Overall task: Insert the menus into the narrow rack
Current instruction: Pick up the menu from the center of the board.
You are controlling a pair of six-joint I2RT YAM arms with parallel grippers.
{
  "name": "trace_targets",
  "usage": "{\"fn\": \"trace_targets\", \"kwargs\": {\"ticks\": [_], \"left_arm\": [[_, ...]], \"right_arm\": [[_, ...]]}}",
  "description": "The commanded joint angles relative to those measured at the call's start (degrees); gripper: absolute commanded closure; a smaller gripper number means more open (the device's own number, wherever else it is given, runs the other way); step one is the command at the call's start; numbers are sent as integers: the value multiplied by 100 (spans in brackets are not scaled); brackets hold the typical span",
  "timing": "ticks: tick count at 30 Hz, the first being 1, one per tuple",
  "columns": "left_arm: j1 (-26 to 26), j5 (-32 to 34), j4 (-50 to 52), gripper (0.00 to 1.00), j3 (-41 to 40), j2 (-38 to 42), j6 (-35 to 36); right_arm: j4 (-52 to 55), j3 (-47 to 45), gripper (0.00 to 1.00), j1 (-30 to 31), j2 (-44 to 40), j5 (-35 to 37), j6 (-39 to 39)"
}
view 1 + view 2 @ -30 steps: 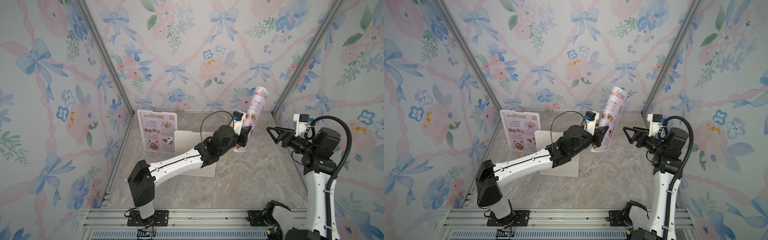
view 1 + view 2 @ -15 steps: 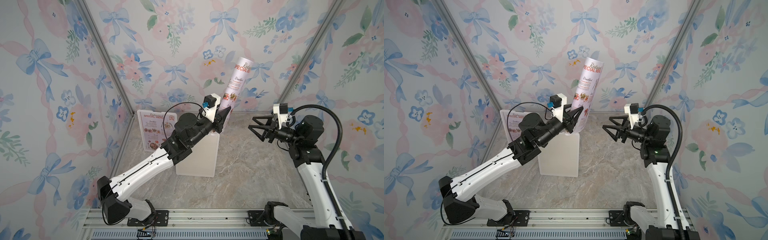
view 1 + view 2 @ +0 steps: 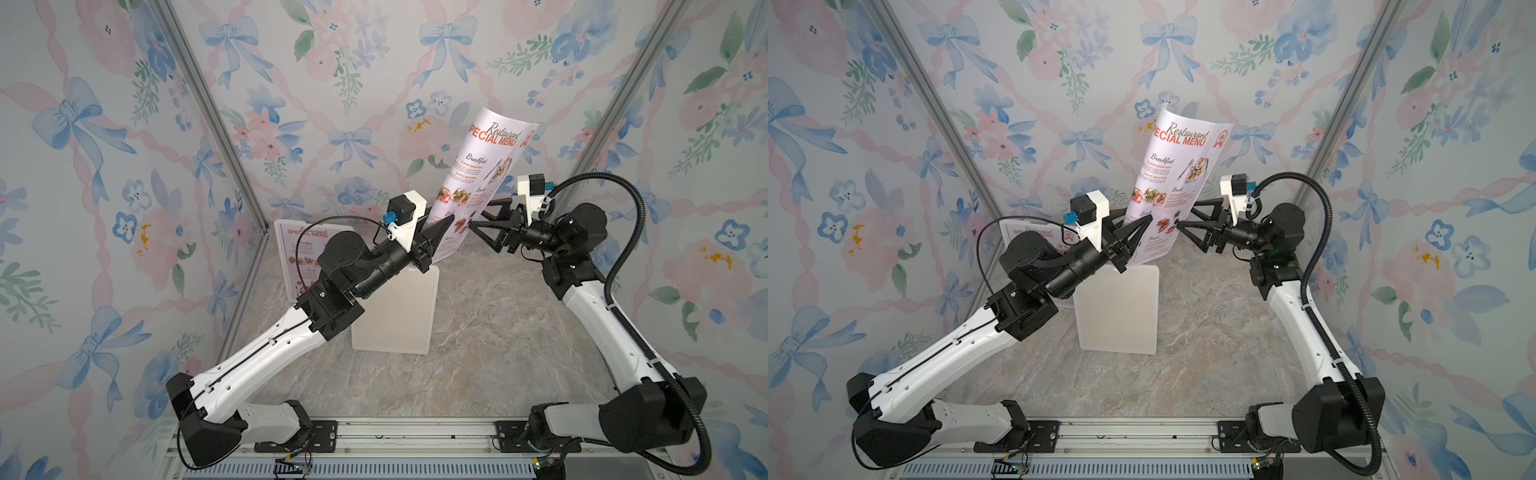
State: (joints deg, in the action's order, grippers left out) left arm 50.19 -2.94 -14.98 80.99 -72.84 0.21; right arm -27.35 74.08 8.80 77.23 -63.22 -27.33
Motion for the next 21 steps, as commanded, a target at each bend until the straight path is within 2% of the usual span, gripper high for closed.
{"fn": "trace_targets", "kwargs": {"ticks": [1,8,15,17,19,21], "left_arm": [[-119,-23,-70,69,-2,-19,-165],[-383,70,-160,70,45,-242,-498],[-552,108,-457,72,-58,-350,-742],[-596,39,-559,72,-106,-326,-815],[-631,-70,-642,72,-151,-293,-870],[-640,-169,-721,72,-220,-238,-882]], "right_arm": [[-617,203,19,183,-83,-67,-232],[-1140,-108,32,236,-389,-137,-655],[-972,-115,57,235,-557,-95,-703],[-796,-56,62,236,-577,-32,-653],[-423,38,63,252,-592,146,-537],[426,243,62,288,-612,396,-130]]}}
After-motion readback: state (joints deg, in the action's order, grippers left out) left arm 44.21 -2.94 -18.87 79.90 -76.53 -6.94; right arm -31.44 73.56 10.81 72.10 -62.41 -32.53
